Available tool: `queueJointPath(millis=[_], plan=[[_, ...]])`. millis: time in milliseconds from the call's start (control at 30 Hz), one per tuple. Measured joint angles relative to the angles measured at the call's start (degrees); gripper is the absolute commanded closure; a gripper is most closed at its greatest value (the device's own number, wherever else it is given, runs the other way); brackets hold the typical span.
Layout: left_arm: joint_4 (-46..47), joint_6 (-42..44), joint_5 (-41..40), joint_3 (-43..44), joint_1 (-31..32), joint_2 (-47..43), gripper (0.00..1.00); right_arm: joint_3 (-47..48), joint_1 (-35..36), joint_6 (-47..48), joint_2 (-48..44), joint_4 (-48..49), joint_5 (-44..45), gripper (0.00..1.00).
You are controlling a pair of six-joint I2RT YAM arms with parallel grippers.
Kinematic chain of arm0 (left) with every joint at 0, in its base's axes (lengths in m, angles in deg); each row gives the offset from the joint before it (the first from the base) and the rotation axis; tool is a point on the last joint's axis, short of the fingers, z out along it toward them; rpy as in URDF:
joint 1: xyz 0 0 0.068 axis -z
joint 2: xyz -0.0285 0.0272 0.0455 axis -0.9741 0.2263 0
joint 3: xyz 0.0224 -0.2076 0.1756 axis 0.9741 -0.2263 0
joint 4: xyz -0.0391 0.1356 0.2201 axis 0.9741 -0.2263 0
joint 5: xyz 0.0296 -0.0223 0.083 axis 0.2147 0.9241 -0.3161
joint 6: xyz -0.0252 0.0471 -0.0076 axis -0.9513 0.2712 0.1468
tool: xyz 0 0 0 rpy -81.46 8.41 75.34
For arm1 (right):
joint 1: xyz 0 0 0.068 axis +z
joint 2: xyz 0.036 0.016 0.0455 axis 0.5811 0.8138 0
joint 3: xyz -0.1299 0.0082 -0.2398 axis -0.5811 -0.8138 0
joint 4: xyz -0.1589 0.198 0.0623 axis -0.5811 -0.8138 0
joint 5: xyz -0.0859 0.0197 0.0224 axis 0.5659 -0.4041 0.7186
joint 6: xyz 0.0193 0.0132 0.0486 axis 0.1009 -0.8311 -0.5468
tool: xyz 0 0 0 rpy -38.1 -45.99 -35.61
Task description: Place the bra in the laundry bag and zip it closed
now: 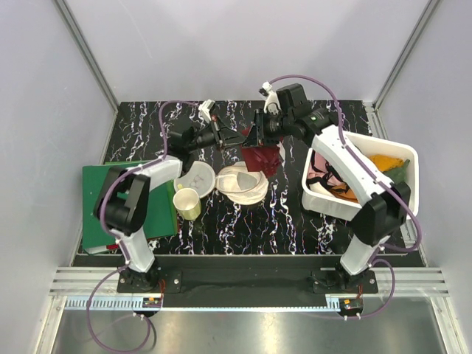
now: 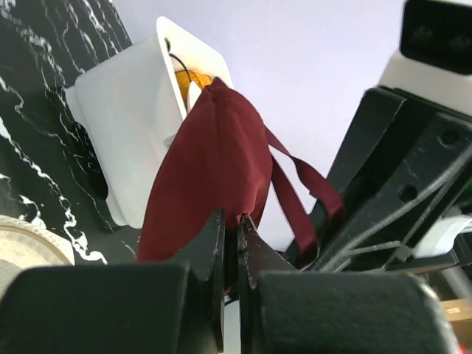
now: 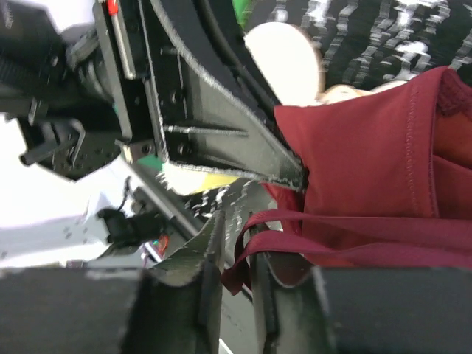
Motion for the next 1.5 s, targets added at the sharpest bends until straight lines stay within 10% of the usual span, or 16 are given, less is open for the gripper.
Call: queueJointPath(millis=[833, 1100, 1500], plan=[[-13.25, 2.38, 2.97, 20.79, -0.33, 27.19, 1.0, 4.17, -3.52, 0.28, 16.48, -6.58, 9.84, 0.31], [-14.4, 2.91, 2.95, 20.79, -0.15, 27.96, 1.0, 4.24, -3.52, 1.53, 16.48, -7.91, 12.98, 0.09], [-16.35, 2.19, 2.12, 20.74, 0.83, 25.4, 1.0, 1.64, -3.5, 5.86, 16.33, -5.38, 17.73, 0.01]])
